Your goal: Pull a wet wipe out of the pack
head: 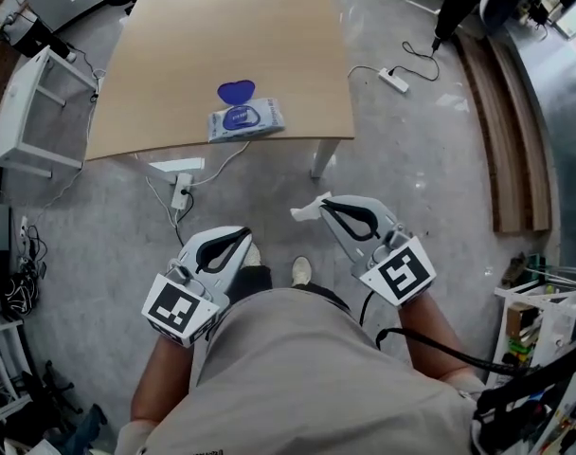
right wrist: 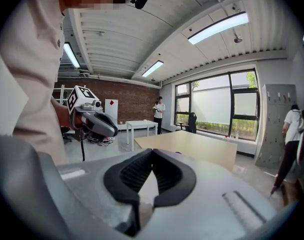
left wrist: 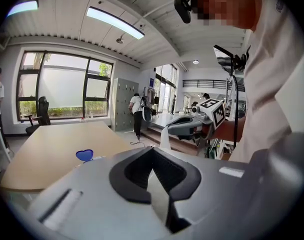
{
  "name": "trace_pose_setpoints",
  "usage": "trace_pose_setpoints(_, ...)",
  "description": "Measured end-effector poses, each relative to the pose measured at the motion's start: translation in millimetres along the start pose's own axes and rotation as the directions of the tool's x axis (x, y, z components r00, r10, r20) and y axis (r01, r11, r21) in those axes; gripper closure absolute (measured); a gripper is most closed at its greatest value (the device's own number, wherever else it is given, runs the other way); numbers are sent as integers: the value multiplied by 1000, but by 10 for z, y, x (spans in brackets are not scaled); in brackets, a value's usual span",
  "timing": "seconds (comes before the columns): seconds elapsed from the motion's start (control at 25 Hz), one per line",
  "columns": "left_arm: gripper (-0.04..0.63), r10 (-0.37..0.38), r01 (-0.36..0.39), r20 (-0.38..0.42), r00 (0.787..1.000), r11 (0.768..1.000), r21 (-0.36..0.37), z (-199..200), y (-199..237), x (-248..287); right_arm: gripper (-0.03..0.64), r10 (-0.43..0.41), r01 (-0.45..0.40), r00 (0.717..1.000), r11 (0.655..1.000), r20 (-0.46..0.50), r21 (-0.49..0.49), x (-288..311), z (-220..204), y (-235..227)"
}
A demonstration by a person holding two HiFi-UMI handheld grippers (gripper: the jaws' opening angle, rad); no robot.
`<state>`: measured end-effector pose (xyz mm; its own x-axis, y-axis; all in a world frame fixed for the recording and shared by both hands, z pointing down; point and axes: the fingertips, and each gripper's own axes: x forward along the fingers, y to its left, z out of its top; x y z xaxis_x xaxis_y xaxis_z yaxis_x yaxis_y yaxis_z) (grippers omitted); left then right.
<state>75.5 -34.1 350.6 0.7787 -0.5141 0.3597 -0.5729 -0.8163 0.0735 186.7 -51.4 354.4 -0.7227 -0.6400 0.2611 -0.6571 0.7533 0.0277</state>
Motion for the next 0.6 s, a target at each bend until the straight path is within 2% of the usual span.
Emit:
trace_pose_setpoints(0.36,589,-32,32,23,999,999,15,13,-150,-257,614,-27,27,1000,1000,13,-8,-123,152,355)
trace_pose_setpoints(0.6,590,-55,55,65,996,998,9,-9,-170,-868,614,-18,18,1000,999,0,-39,81,353,956)
